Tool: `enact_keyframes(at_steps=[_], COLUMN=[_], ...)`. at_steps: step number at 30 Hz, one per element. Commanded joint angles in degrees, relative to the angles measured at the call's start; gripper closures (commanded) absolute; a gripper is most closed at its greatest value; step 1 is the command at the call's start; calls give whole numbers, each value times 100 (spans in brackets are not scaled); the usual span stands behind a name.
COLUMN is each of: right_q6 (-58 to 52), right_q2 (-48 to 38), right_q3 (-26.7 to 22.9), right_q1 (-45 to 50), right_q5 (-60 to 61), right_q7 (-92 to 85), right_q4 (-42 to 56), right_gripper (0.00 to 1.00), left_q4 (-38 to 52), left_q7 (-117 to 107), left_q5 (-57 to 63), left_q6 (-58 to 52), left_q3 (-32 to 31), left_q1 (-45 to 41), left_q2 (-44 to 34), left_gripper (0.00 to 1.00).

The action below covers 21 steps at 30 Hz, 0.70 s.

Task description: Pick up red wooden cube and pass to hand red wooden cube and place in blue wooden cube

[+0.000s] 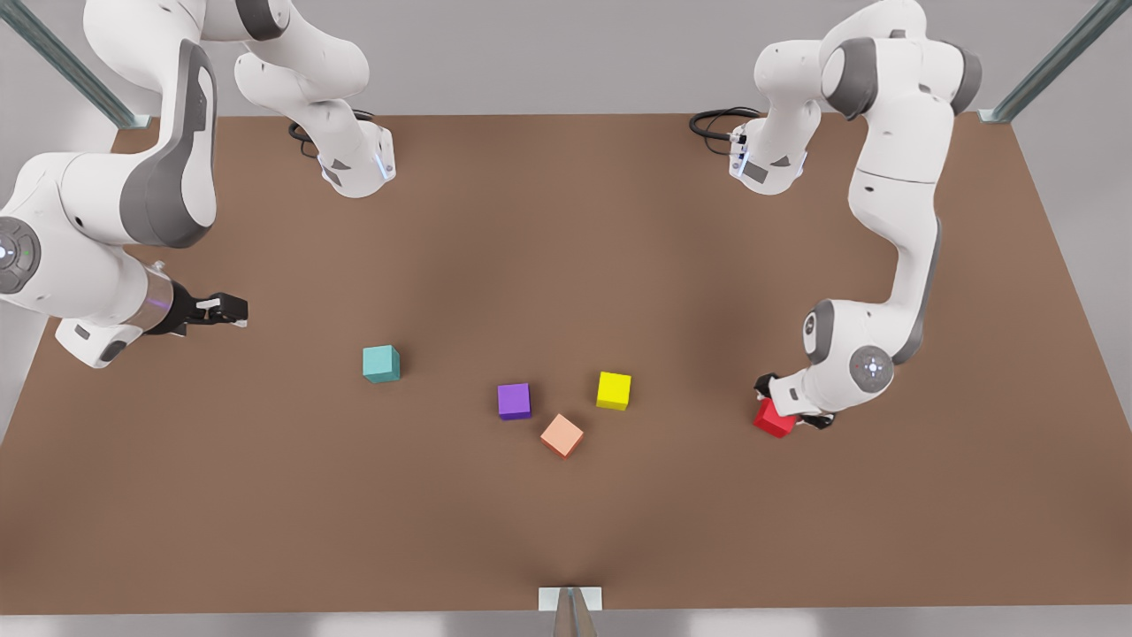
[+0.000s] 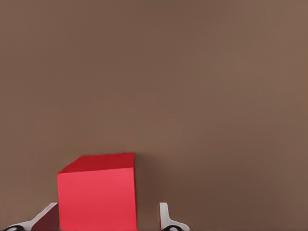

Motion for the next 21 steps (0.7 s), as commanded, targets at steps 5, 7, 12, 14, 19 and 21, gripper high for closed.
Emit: enact_keyframes(at_steps=[5,7,12,14,19,21], right_q6=[12,12,-6,-6,3,3], right_q2=[5,5,-4,-4,-4,-4], right_q3=[-4,-4,4,4,4,4], right_q1=[0,9,0,0,0,0], right_q5=[-2,-2,7,7,7,7], right_q7=[-81,-81,-81,-81,-81,-81], right_q4=[2,-16,-51,-77,-77,-77], right_gripper=[0,0,0,0,0,0], left_q4=[9,9,9,18,18,211], left_q7=[-644,-644,-644,-644,-827,-1303], left_q5=[19,28,28,19,-95,-930], left_q6=[80,97,379,379,134,-675], left_q3=[11,11,11,11,11,-252], left_q1=[-10,-10,-19,-19,-10,69], left_q2=[110,171,435,426,181,119], left_gripper=[0,0,0,43,46,46])
